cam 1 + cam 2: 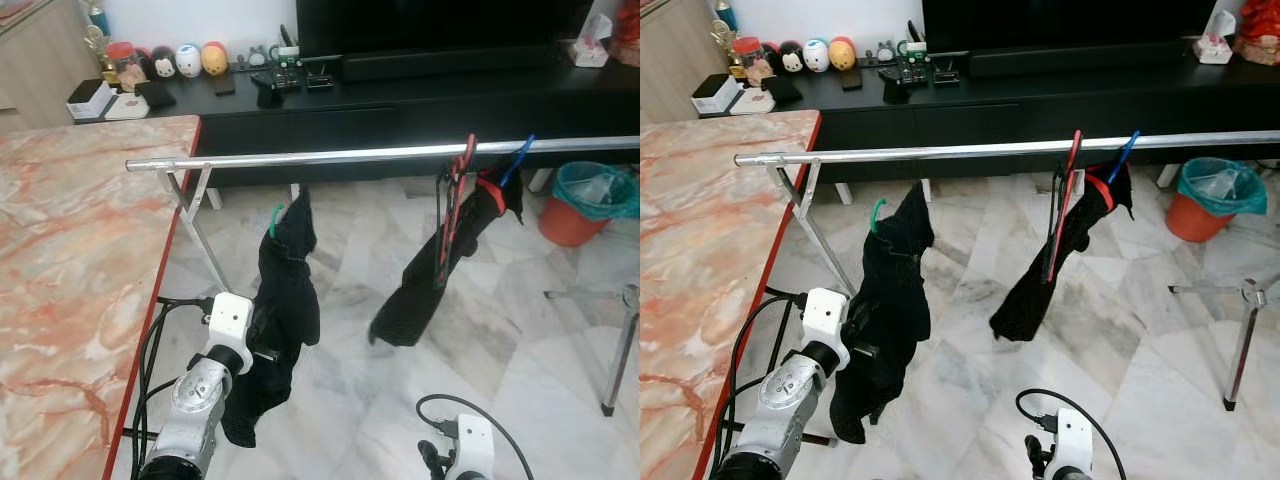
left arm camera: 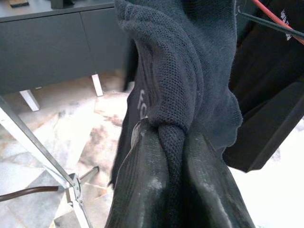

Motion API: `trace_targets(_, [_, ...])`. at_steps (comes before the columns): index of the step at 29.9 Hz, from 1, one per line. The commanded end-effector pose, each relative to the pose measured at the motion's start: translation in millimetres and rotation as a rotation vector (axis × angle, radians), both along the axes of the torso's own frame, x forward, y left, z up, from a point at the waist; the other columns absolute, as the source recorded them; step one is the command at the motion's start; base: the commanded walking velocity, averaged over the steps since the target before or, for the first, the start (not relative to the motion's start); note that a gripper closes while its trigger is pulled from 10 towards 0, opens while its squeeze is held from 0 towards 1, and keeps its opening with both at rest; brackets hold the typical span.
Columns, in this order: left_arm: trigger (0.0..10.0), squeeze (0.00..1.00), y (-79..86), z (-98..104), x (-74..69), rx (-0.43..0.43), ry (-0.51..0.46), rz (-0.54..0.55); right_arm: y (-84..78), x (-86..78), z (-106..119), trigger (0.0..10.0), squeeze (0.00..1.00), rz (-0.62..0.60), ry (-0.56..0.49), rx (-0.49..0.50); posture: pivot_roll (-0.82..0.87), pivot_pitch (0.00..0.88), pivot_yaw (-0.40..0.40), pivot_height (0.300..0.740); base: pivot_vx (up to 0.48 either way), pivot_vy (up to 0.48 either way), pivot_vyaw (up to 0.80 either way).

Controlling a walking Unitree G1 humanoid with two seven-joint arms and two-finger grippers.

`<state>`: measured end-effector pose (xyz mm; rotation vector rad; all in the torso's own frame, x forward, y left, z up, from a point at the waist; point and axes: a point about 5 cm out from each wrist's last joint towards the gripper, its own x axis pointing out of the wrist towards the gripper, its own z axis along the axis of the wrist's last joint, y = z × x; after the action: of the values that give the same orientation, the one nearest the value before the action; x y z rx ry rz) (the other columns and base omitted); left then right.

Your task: Hang hanger

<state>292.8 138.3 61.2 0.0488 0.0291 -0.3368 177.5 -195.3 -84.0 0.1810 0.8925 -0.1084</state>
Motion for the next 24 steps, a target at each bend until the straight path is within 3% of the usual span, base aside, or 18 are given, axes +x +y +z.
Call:
trace_targets(1, [10.0,0.0,-0.1,9.4,2.1,-0.005,-0.042,0.0,0.9,-3.8,-2.0,10.0,0.0,0.002,0.014,0.0,0.02,0.062,0.034,0.74,0.0,0.0,0.0])
trace_targets(11, [10.0,0.0,-0.8,9.6,2.2,-0.013,-0.04,0.0,0.5,-3.9,-2.0,10.0,0.0,0.01,0.017,-0.003,0.03,0.062,0.032,0.74,0.0,0.0,0.0])
trace_targets(24, [10.0,0.0,-1.7,11.2,2.5,-0.02,-0.047,-0.006,1.5,-3.9,-2.2,10.0,0.0,0.015,0.021,0.0,0.03,0.061,0.034,0.74,-0.265,0.0,0.0])
